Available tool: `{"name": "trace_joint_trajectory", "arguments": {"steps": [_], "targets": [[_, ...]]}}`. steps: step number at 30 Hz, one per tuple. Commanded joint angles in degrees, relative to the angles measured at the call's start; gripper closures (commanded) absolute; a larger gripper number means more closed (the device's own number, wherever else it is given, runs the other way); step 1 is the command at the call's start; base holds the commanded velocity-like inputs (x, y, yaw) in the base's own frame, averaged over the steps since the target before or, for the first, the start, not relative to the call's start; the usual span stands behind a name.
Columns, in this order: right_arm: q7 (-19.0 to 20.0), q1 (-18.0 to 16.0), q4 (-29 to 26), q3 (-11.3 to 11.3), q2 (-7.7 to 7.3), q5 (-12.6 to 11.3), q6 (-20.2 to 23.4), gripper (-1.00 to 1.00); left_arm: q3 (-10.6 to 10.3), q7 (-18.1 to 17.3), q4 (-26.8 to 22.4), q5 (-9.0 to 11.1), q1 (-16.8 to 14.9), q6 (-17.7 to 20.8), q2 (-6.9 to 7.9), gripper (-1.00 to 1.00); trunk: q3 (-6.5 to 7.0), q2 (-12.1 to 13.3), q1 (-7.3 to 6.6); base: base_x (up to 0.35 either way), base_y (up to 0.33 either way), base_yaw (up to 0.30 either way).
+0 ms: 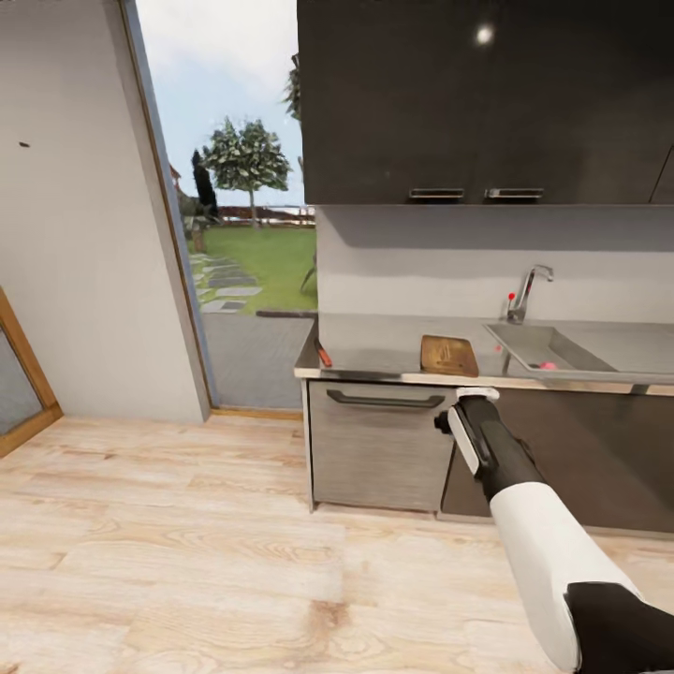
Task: In the kitchen, take the Vidalia onion out of the sink, dice it on the chopping board with the paring knife, put the diced onion into the bowl on the countertop, then place both the paring knife and the chopping board into the sink.
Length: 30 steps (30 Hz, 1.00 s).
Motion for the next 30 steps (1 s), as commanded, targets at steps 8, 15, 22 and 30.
{"name": "trace_joint_trajectory", "arguments": {"steps": [8,15,22,30], "targets": [[0.13,-1.26,2.35,-8.02,0.07,-0.16,-1.8,-1.0,0.02,0.01,-0.04,-0.02,0.0,-0.11,0.0,-1.0,1.38,3.19,-1.76,0.0,0.0,0.0],[0.44,-1.31,3.77,-11.72,0.3,-0.23,-3.07,-1.0,0.02,0.01,-0.04,-0.03,0.0,-0.11,0.0,-1.0,2.64,6.0,-3.3,0.0,0.0,0.0],[0.45,-1.31,4.42,-11.84,0.44,-0.27,-3.38,-1.0,0.02,0.01,-0.04,-0.03,-0.01,-0.11,0.0,-1.0,3.9,8.8,-4.84,0.0,0.0,0.0],[0.24,-1.31,6.65,-11.85,0.42,-0.19,-5.55,-1.0,0.02,0.01,-0.04,-0.04,0.0,-0.11,-0.02,-1.0,5.33,12.01,-6.59,0.0,0.0,0.0]]}}
